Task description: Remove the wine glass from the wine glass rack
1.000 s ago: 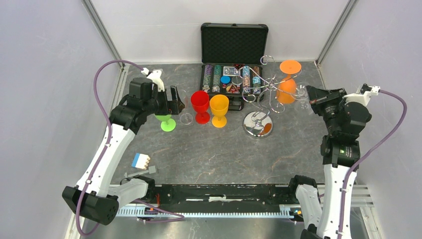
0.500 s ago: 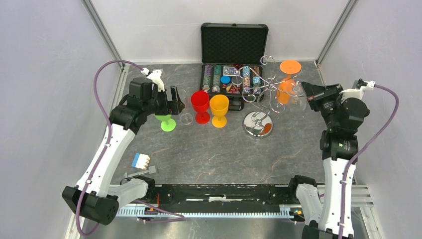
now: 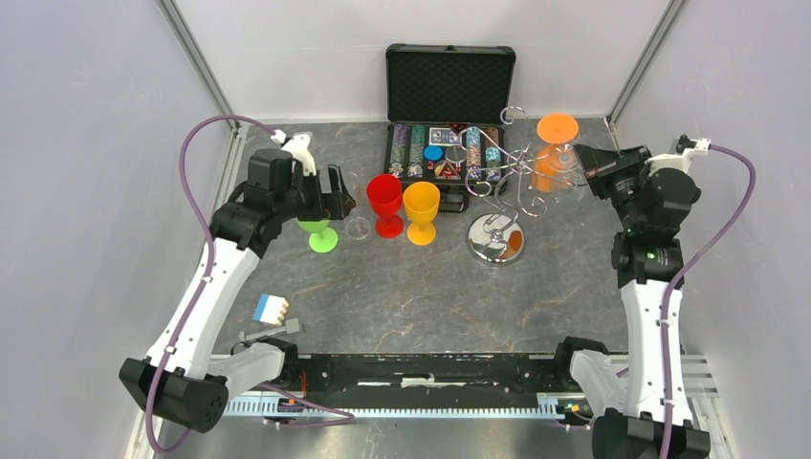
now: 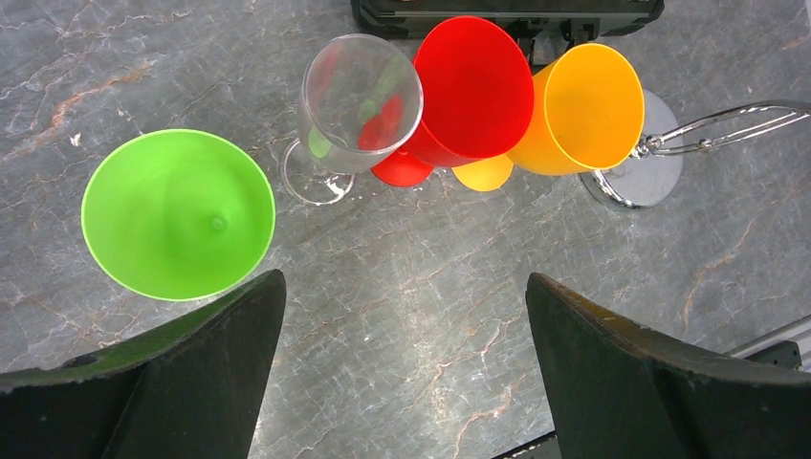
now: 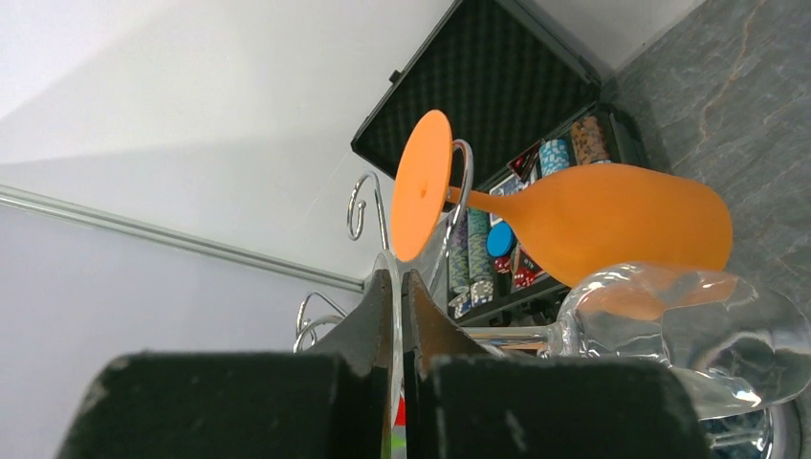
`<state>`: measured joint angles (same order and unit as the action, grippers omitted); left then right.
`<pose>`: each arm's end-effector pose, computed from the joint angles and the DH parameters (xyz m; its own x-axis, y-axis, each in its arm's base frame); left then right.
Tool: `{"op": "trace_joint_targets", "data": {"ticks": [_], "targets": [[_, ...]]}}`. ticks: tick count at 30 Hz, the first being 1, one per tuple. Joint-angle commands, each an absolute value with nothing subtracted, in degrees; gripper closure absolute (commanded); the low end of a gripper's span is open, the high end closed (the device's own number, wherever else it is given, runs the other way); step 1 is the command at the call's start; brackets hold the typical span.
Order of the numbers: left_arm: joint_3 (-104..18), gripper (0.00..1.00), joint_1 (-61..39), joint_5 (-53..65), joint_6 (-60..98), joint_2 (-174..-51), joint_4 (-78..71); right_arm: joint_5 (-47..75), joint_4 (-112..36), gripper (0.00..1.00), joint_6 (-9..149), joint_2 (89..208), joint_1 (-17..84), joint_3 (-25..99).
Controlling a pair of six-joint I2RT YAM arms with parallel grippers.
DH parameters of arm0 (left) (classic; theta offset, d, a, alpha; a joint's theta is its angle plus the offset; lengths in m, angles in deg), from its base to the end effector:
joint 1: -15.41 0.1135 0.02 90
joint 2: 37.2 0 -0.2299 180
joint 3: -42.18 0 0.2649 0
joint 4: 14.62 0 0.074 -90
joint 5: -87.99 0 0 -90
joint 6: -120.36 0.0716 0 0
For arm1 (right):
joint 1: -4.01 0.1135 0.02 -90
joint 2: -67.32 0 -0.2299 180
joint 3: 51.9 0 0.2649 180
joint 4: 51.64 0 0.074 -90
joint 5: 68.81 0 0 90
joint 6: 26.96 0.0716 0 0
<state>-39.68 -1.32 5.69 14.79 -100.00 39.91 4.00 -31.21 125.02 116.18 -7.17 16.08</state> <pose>0.2686 -0.0908 0.3204 -0.6399 -0.0854 -0.7637 0.2263 0.9288 -0.2935 0.2605 -0.0299 0.3702 -0.1029 0.8800 -0.4637 -0.0294 0.4633 0.8857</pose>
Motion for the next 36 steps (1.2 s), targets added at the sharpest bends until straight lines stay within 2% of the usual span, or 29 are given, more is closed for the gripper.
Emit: {"op": "trace_joint_targets", "data": {"ticks": [1,8,21,28,36], "targets": [[-39.99,0.00,-1.11,6.78,13.29,-97.31,36.46,9.79,-35.35,1.00,121.93,116.93,-5.42,20.99],[-40.34,0.00,-1.11,8.27,12.87,-94.43,35.88,15.82,-33.96,1.00,120.98,117.44,-5.13,21.41],[-40.42,0.00,-1.11,20.97,11.14,-90.80,30.27,29.13,-23.02,1.00,116.56,111.16,-5.13,24.93],[-39.35,0.00,-1.20,30.37,5.08,-90.54,21.51,27.65,-14.60,1.00,114.41,107.03,-5.13,28.77],[-38.50,0.00,-1.59,31.44,-1.30,-91.07,17.90,16.34,-7.74,1.00,119.02,97.93,-5.13,28.45]]}}
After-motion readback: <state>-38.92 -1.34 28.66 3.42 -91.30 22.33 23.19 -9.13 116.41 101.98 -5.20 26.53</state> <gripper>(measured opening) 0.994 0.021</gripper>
